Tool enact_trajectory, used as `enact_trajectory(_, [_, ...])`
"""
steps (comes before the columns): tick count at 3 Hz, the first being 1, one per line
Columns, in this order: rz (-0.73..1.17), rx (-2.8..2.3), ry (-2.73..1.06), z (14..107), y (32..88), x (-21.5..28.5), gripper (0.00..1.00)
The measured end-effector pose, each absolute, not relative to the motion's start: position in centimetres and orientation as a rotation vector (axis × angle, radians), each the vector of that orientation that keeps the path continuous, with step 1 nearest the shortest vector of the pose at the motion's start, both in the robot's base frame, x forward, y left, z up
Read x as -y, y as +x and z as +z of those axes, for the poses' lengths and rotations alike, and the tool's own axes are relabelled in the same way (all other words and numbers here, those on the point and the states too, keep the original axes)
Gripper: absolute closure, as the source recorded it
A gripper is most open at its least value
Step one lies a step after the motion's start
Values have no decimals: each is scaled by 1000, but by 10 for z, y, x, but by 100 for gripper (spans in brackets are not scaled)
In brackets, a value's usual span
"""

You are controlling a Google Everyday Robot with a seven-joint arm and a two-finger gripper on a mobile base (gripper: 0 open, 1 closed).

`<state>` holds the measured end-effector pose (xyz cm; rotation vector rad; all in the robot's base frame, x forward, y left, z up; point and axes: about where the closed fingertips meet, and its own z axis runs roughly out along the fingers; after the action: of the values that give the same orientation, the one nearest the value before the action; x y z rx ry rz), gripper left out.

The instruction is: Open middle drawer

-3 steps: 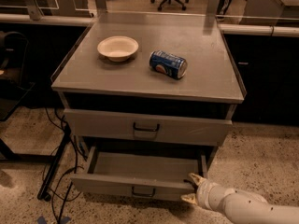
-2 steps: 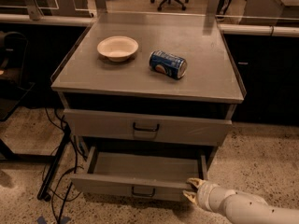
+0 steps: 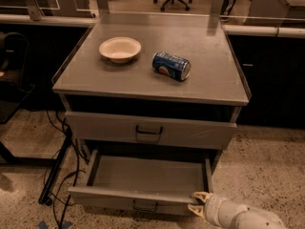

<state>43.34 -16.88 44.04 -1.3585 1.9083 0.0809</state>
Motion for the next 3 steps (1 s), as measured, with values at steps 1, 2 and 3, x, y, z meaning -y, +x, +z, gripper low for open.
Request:
enact_trajectory(1, [78,-1896,-1371,442,426,168,100])
enact_trajectory(2, [78,-1896,-1371,442,426,168,73])
enact_trajectory(3, [79,-1896,-1371,442,426,168,50])
